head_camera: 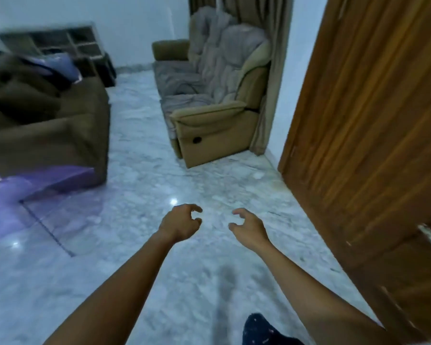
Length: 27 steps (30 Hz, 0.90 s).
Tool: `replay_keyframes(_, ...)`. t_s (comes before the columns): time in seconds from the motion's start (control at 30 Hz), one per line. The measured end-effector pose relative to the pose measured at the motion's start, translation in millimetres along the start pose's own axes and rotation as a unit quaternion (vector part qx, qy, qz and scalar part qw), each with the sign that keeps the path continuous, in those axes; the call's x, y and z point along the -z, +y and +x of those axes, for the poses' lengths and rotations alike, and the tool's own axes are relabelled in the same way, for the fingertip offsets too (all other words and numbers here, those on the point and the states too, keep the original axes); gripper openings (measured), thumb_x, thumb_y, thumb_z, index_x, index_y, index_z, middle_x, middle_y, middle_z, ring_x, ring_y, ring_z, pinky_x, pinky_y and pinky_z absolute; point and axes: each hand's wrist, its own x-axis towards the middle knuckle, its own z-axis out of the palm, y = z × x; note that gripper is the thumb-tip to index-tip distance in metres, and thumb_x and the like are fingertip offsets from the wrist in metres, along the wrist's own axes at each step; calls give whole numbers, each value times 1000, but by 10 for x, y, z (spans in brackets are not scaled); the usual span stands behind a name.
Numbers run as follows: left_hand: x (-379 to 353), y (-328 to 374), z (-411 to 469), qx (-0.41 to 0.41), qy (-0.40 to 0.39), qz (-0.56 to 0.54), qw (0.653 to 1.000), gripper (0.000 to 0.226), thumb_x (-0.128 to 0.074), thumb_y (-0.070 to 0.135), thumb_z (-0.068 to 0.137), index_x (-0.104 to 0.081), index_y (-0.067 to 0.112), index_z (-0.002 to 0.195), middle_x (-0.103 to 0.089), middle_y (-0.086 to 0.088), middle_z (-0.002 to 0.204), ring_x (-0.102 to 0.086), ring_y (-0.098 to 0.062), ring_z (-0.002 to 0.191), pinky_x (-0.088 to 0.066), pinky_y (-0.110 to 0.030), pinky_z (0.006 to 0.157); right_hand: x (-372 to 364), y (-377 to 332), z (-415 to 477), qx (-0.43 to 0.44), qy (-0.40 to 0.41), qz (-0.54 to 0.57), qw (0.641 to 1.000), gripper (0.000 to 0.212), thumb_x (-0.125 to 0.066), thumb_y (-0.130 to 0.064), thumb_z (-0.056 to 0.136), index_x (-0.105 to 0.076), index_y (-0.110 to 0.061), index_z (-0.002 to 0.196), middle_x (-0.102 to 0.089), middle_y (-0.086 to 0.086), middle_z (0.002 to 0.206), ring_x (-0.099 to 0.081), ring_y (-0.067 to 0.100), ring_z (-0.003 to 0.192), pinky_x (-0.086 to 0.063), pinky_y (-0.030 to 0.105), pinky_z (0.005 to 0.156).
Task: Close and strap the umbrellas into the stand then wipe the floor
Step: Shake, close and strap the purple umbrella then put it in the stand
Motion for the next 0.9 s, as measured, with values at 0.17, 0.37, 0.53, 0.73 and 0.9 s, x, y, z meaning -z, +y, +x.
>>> replay_keyframes(0.17, 512, -1089, 466, 83, 35, 57, 994, 50, -55, 49, 89, -54, 32, 137, -55, 4, 144, -52, -21, 130, -41, -43, 108, -931, -836, 897, 94, -102, -152, 979, 49, -61, -40, 97, -49, -29, 143, -44, 2, 152, -56, 25, 123, -50, 34, 91)
replay_keyframes(0.37, 1247, -2290, 1178, 203, 51, 30, 977, 49, -55, 47, 91, -54, 30, 138, -55, 3, 143, -53, -21, 129, -42, -38, 106, -2026, -1825, 2158, 139, -205, -227, 942, 49, -62, -40, 96, -50, -28, 142, -43, 3, 153, -58, 27, 121, -53, 39, 96)
replay_keyframes(0.53, 1831, -3176, 1503, 308, 75, 1, 948, 50, -54, 46, 90, -55, 29, 137, -58, 1, 141, -56, -23, 126, -42, -41, 107, -2811, -2642, 2921, 192, -274, -314, 888, 49, -63, -41, 92, -53, -29, 138, -51, 4, 146, -53, 26, 129, -47, 38, 103)
replay_keyframes(0.73, 2169, -4247, 1503, 382, 89, -32, 919, 49, -55, 45, 90, -55, 29, 137, -60, 1, 138, -57, -23, 124, -43, -39, 104, -3988, -3448, 3328, 230, -339, -370, 834, 48, -61, -40, 90, -54, -28, 136, -55, 6, 140, -58, 27, 119, -50, 39, 98)
replay_keyframes(0.9, 2243, -5417, 1556, 397, 55, -71, 913, 49, -54, 46, 91, -54, 30, 138, -61, 0, 136, -56, -25, 124, -44, -39, 103, -5148, -3797, 3461, 246, -375, -413, 793, 48, -61, -39, 92, -53, -25, 138, -56, 8, 136, -62, 26, 110, -54, 38, 91)
